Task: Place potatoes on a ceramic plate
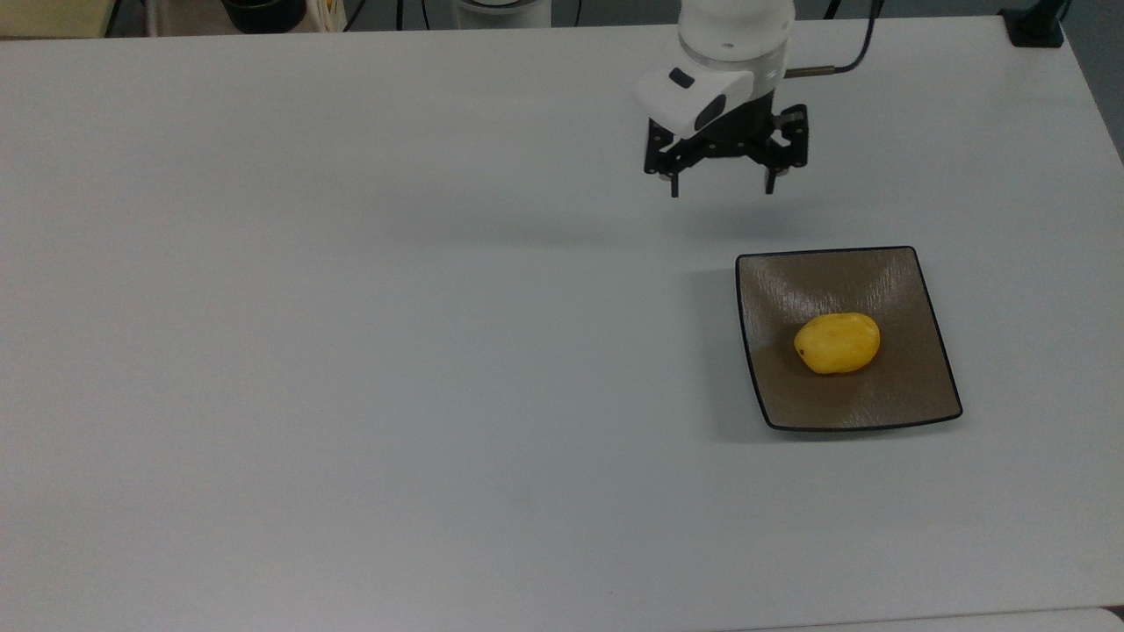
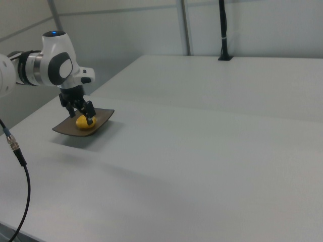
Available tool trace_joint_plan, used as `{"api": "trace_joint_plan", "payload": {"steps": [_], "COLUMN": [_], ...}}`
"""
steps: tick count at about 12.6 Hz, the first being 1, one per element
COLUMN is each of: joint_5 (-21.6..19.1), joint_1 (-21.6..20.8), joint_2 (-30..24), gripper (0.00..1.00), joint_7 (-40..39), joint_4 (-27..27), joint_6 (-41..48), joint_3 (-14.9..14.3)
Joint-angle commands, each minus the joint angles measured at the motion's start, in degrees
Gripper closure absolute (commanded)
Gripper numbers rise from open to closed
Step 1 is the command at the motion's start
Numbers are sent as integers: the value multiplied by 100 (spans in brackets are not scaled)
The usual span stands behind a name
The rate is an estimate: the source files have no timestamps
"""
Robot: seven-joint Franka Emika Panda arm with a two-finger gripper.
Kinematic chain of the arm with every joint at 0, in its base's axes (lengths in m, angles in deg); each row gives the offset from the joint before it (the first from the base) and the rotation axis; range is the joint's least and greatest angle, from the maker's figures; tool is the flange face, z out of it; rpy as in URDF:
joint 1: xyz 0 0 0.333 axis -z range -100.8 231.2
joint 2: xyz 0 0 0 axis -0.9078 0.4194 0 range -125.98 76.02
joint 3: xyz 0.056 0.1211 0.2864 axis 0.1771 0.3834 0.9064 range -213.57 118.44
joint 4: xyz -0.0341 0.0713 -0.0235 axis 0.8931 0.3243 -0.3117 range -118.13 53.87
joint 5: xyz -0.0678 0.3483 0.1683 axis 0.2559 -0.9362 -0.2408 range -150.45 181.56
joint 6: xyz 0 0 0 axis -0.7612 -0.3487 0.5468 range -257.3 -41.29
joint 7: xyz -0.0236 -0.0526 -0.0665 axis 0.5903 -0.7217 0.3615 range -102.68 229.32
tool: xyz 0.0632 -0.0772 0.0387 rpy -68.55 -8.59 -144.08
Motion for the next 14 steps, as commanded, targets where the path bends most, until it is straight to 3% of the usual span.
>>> {"api": "trace_joint_plan", "payload": {"steps": [1, 3, 6, 8, 12, 14], "joint_5": [273, 625, 643, 486, 424, 406], "joint_1": [-39, 161, 689, 1312, 1648, 1841], "joint_2": [-740, -1389, -2067, -2288, -2412, -2194], "gripper": [0, 0, 0, 0, 0, 0], "joint_7": [-667, -764, -1149, -1300, -1274, -1301], "joint_4": [-793, -1345, -1734, -1735, -1665, -1298], "joint_6": [751, 990, 1078, 1157, 1131, 1087], "joint_3": [-371, -468, -468, -433, -407, -389]}}
